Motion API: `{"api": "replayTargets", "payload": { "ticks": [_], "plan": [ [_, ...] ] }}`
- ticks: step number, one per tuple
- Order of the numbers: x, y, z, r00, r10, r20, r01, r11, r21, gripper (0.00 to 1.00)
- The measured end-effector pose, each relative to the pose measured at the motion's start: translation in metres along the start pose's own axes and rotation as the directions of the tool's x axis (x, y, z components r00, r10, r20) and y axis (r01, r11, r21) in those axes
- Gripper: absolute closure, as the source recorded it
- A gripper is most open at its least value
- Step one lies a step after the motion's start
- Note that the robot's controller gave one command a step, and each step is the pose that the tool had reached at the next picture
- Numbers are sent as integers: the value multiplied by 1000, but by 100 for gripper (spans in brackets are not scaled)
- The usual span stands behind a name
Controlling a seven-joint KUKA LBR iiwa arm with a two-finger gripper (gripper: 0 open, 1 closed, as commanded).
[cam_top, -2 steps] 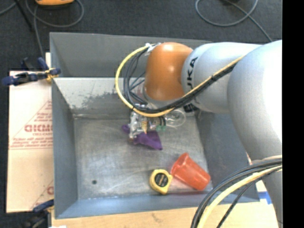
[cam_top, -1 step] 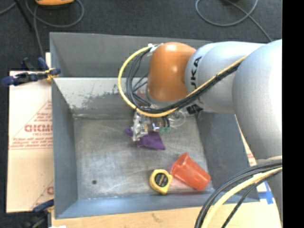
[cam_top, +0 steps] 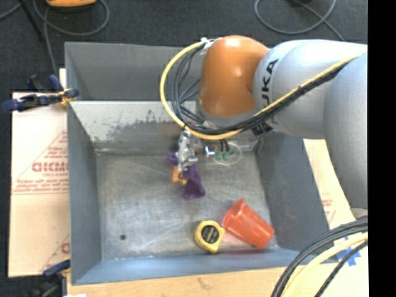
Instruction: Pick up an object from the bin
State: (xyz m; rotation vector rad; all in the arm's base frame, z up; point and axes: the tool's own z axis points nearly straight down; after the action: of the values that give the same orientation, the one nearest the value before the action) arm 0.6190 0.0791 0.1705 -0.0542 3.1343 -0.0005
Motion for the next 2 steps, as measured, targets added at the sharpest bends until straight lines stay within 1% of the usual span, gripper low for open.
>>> {"api": "replayTargets", "payload": {
  "ticks": [1,2],
  "plan": [
    [6,3,36,1000,2,-4,-2,1000,-2,100],
    [6,3,36,1000,2,-4,-2,1000,-2,100]
  ]
}}
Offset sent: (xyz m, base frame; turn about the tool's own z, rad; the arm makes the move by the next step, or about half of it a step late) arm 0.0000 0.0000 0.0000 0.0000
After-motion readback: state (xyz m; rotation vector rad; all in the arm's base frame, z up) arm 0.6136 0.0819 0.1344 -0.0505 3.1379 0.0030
